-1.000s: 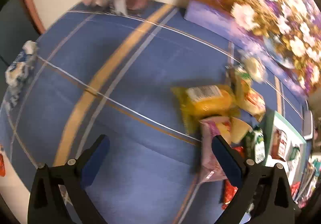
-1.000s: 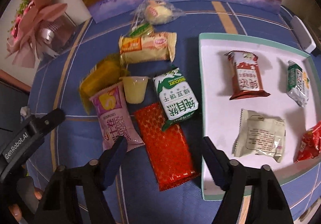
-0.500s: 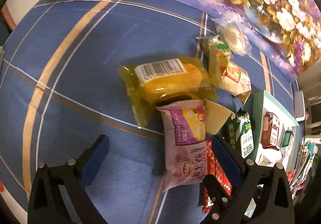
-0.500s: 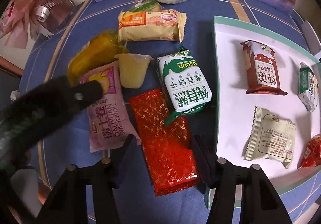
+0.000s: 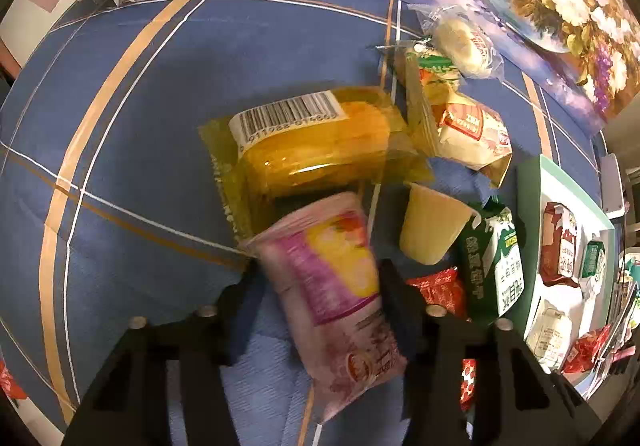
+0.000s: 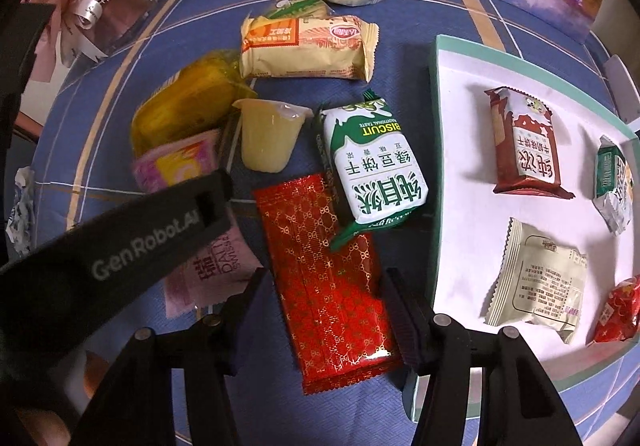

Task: Organize snacks
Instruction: 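Grasp the pink pastry bag with the left tool while the right tool grasps the red gold-patterned bar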

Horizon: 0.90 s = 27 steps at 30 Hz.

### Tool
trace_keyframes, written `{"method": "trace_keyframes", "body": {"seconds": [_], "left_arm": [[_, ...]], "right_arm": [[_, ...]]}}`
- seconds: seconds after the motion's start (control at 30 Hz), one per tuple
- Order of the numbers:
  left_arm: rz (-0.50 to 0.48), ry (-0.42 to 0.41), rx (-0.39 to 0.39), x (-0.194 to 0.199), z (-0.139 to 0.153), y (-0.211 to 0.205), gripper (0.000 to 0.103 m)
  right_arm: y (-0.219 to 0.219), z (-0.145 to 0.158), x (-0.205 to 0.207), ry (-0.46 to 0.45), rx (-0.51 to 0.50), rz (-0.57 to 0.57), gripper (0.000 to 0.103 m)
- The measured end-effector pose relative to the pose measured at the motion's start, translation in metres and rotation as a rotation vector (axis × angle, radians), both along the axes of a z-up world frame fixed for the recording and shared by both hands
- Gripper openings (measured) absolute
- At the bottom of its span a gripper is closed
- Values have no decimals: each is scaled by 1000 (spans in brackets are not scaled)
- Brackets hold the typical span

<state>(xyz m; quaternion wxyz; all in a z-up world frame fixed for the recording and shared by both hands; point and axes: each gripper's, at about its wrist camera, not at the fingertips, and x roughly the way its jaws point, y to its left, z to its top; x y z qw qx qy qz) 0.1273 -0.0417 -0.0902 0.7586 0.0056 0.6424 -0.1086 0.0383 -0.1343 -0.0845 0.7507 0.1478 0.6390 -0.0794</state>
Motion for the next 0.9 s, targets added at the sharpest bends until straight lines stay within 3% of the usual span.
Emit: {"method": "trace_keyframes", "body": {"seconds": [0.6,0.77,0.9], "left_arm": [[67,58,3,-10,-8,42,48],[60,60,4,-8,-12,43,48],[59,60,2,-6,-10,51,48]], "right_arm": [[-8,-3,6,1,5,10,60],[-4,-2,7,-7,68,17,60],[1,-7,10,9,25,22,60]]}}
